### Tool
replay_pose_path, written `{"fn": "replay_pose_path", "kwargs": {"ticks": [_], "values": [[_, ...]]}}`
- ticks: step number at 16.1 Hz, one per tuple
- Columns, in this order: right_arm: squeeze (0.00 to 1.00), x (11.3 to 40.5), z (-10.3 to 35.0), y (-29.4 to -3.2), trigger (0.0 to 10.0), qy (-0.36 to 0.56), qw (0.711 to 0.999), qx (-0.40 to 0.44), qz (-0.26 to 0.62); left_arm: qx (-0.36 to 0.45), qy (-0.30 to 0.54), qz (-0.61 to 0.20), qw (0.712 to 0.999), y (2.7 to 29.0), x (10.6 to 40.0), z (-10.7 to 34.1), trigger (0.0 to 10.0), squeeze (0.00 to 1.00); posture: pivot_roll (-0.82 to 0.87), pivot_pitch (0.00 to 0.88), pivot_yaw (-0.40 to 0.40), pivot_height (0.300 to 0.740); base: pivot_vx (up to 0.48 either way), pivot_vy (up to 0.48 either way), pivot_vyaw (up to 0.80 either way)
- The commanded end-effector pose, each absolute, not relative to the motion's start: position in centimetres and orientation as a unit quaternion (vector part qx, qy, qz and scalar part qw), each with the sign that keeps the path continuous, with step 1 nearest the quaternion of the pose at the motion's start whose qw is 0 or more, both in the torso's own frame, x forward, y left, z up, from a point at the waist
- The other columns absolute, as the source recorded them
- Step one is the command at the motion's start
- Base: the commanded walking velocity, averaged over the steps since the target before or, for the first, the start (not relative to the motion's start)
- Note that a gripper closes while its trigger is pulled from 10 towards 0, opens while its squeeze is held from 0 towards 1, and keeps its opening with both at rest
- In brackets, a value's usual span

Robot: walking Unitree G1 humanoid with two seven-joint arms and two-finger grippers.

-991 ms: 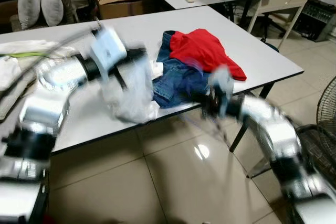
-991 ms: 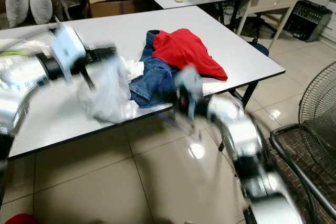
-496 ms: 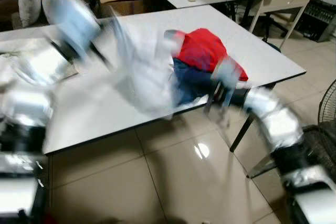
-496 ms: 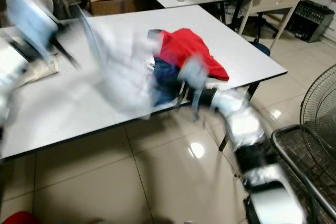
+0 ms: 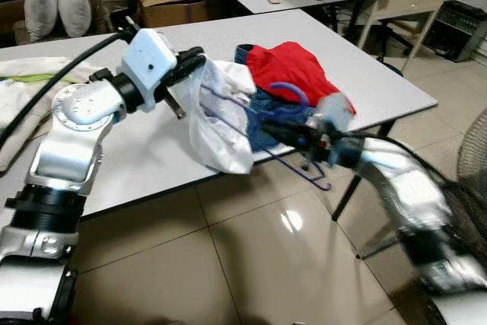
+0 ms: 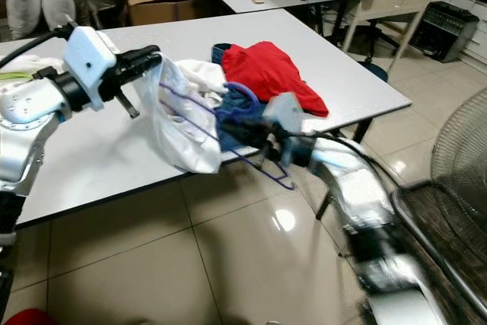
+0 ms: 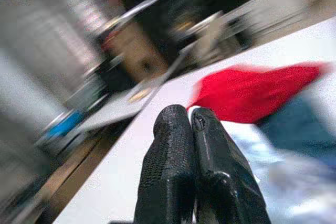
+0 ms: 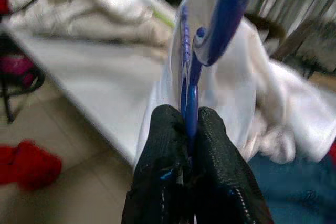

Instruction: Hang hanger

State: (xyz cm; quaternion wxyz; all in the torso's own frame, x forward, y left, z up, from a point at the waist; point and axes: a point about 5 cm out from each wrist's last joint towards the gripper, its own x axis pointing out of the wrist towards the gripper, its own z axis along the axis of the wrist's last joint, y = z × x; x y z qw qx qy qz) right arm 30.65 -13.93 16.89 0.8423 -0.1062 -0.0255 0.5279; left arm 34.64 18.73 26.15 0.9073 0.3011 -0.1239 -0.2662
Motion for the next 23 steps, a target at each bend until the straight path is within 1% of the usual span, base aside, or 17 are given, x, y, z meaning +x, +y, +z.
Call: {"fn": "replay_pose_path", "kwargs": {"ticks": [1, 3, 4, 5, 6, 7, 8, 9, 10, 11, 12, 14, 16, 17, 19, 20, 23], "values": [[0.0, 29.6, 15.9, -14.6, 10.0, 0.011, 0.837, -0.113, 0.536, 0.303, -0.119, -0.208, 0.922, 20.1, 35.3, 26.7, 0.0, 0.0, -0.12, 0.0, -0.011, 0.74, 0.0, 0.0, 0.0], [0.0, 27.8, 14.1, -17.0, 10.0, 0.083, 0.855, -0.122, 0.497, 0.293, -0.118, -0.199, 0.928, 20.2, 35.3, 26.4, 0.0, 0.0, -0.15, 0.0, 0.007, 0.74, 0.0, 0.0, 0.0], [0.0, 27.6, 13.9, -17.4, 10.0, 0.095, 0.859, -0.124, 0.487, 0.294, -0.117, -0.196, 0.928, 20.3, 35.3, 26.3, 0.0, 0.0, -0.15, 0.0, 0.007, 0.74, 0.0, 0.0, 0.0], [0.0, 27.5, 13.7, -18.5, 10.0, 0.107, 0.888, -0.104, 0.435, 0.283, -0.116, -0.181, 0.935, 20.9, 35.0, 25.9, 0.0, 0.0, -0.15, 0.0, 0.005, 0.74, 0.0, 0.0, 0.0], [0.0, 27.3, 13.8, -18.8, 10.0, 0.107, 0.895, -0.094, 0.423, 0.282, -0.111, -0.174, 0.937, 21.3, 34.9, 25.7, 0.0, 0.0, -0.15, 0.0, 0.005, 0.74, 0.0, 0.0, 0.0], [0.0, 26.2, 14.4, -19.2, 10.0, 0.095, 0.899, -0.069, 0.422, 0.286, -0.081, -0.16, 0.941, 22.4, 34.1, 24.1, 0.0, 0.0, -0.15, 0.0, -0.002, 0.74, 0.0, 0.0, 0.0], [0.0, 25.2, 14.9, -19.3, 10.0, 0.083, 0.898, -0.049, 0.429, 0.283, -0.051, -0.154, 0.945, 23.3, 33.2, 22.4, 0.0, 0.0, -0.15, 0.0, -0.013, 0.74, 0.0, 0.0, 0.0], [0.0, 24.7, 15.2, -19.2, 10.0, 0.077, 0.897, -0.035, 0.433, 0.281, -0.039, -0.153, 0.946, 23.5, 32.6, 21.6, 0.0, 0.0, -0.15, 0.0, -0.016, 0.74, 0.0, 0.0, 0.0], [0.0, 23.8, 15.5, -19.0, 10.0, 0.069, 0.894, 0.001, 0.444, 0.279, -0.039, -0.163, 0.945, 23.3, 31.6, 20.7, 0.0, 0.0, -0.14, 0.0, -0.033, 0.74, 0.0, 0.0, 0.0], [0.0, 23.2, 15.5, -18.6, 10.0, 0.07, 0.889, 0.017, 0.453, 0.269, -0.065, -0.176, 0.945, 22.5, 31.0, 20.8, 0.0, 0.0, -0.14, 0.0, -0.039, 0.74, 0.0, 0.0, 0.0], [0.0, 23.0, 15.5, -18.4, 10.0, 0.076, 0.887, 0.014, 0.456, 0.259, -0.093, -0.186, 0.943, 21.8, 30.6, 21.2, 0.0, 0.0, -0.13, 0.0, -0.041, 0.74, 0.0, 0.0, 0.0], [0.0, 23.7, 15.6, -18.1, 10.0, 0.084, 0.891, 0.021, 0.445, 0.256, -0.125, -0.22, 0.933, 20.6, 30.0, 21.9, 0.0, 0.0, -0.13, 0.0, -0.042, 0.74, 0.0, 0.0, 0.0], [0.0, 24.2, 15.2, -18.2, 10.0, 0.106, 0.899, 0.032, 0.424, 0.264, -0.136, -0.215, 0.93, 20.7, 29.9, 22.3, 0.0, 0.0, -0.13, 0.0, -0.042, 0.74, 0.0, 0.0, 0.0], [0.0, 24.5, 14.6, -18.0, 10.0, 0.129, 0.9, 0.054, 0.412, 0.265, -0.156, -0.217, 0.927, 20.6, 29.6, 22.8, 0.0, 0.0, -0.14, 0.0, -0.049, 0.74, 0.0, 0.0, 0.0], [0.0, 24.7, 13.2, -16.9, 10.0, 0.166, 0.888, 0.117, 0.412, 0.274, -0.18, -0.234, 0.915, 20.1, 29.0, 23.1, 0.0, 0.0, -0.13, 0.0, -0.056, 0.74, 0.0, 0.0, 0.0], [0.0, 24.7, 12.6, -16.2, 10.0, 0.183, 0.876, 0.15, 0.421, 0.283, -0.185, -0.245, 0.909, 19.7, 28.8, 23.1, 0.0, 0.0, -0.13, 0.0, -0.061, 0.74, 0.0, 0.0, 0.0], [0.0, 24.7, 11.7, -15.8, 10.0, 0.219, 0.854, 0.196, 0.429, 0.287, -0.213, -0.264, 0.896, 18.5, 28.5, 23.9, 0.0, 0.0, -0.12, 0.0, -0.076, 0.74, 0.0, 0.0, 0.0]]}}
